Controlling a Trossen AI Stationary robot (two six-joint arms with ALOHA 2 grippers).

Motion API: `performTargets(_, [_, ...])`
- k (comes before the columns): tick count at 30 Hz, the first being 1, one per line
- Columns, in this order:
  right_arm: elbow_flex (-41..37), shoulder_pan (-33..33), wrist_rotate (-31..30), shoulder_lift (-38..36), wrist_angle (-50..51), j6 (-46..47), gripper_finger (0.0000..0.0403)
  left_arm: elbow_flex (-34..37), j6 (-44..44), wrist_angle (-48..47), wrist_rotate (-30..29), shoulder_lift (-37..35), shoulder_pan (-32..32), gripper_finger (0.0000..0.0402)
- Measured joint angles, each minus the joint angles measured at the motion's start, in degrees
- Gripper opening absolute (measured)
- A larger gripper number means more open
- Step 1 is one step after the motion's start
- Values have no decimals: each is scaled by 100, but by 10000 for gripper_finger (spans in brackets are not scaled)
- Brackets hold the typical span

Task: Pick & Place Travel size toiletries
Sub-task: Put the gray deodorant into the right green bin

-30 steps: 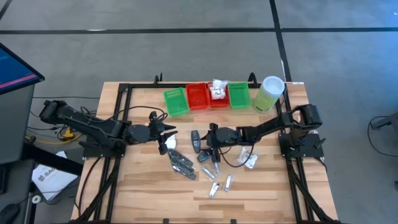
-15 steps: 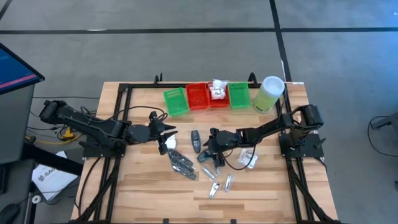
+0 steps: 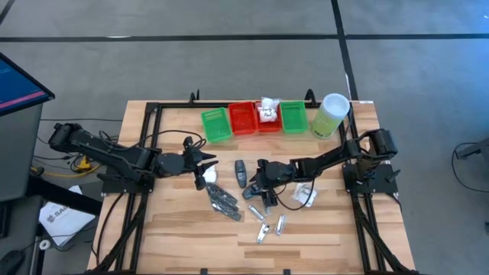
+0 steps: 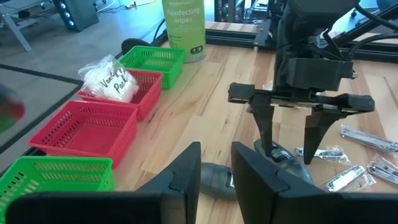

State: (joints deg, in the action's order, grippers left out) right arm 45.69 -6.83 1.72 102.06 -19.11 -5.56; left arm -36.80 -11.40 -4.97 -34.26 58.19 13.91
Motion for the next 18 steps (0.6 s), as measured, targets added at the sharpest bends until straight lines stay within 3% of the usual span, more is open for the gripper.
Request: performTargets(18, [62, -18, 144, 255, -13, 90, 272, 0, 0, 65, 2, 0, 0, 80])
